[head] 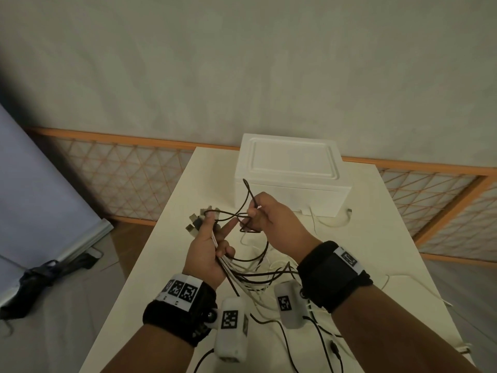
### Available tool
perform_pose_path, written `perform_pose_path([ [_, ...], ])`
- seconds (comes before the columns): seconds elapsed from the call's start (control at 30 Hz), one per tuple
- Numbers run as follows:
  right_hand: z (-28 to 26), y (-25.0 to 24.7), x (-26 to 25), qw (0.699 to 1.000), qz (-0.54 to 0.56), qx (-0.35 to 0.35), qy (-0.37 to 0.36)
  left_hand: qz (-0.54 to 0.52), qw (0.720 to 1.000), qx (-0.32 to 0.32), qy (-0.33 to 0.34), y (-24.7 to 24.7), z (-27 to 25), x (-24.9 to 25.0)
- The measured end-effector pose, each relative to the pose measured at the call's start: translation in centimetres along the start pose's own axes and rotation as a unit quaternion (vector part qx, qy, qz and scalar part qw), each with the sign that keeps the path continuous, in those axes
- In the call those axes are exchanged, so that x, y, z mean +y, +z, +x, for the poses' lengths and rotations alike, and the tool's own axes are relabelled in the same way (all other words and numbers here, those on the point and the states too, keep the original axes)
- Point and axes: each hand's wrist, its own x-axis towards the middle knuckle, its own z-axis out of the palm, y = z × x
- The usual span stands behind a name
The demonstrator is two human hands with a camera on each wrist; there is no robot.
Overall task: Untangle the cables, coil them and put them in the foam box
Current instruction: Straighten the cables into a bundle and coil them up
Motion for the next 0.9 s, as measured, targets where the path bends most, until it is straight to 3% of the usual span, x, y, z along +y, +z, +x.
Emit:
perform_pose_path([
  [0.17,-0.3,-0.6,0.0,0.972,-0.236,-0.014,-0.016,0.068,0.994,-0.029,0.083,0.6,-0.7,-0.2],
  [0.3,-0.6,-0.3,-0.7,0.972,-0.227,-0.020,-0.048,0.172,0.977,-0.059,0.114,1.1,-1.1,-0.5],
  [0.47,-1.0,-0.4,-1.3,0.981,-0.180,0.006,-0.070,0.190,0.966,-0.110,0.134,1.1,-1.3,-0.1],
  [0.6,-0.8,-0.3,-1.7,0.987,-0.134,0.064,-0.064,0.243,0.943,-0.150,0.169,0.9,-1.4,-0.5],
  [0.77,-0.6,-0.2,-2.3,0.995,-0.068,0.058,-0.033,0.270,0.931,-0.099,0.223,0.6,-0.9,-1.1],
  [0.9,-1.2,-0.3,-3.5,0.990,-0.079,0.095,-0.073,0.341,0.905,-0.102,0.233,0.3,0.0,-1.1],
])
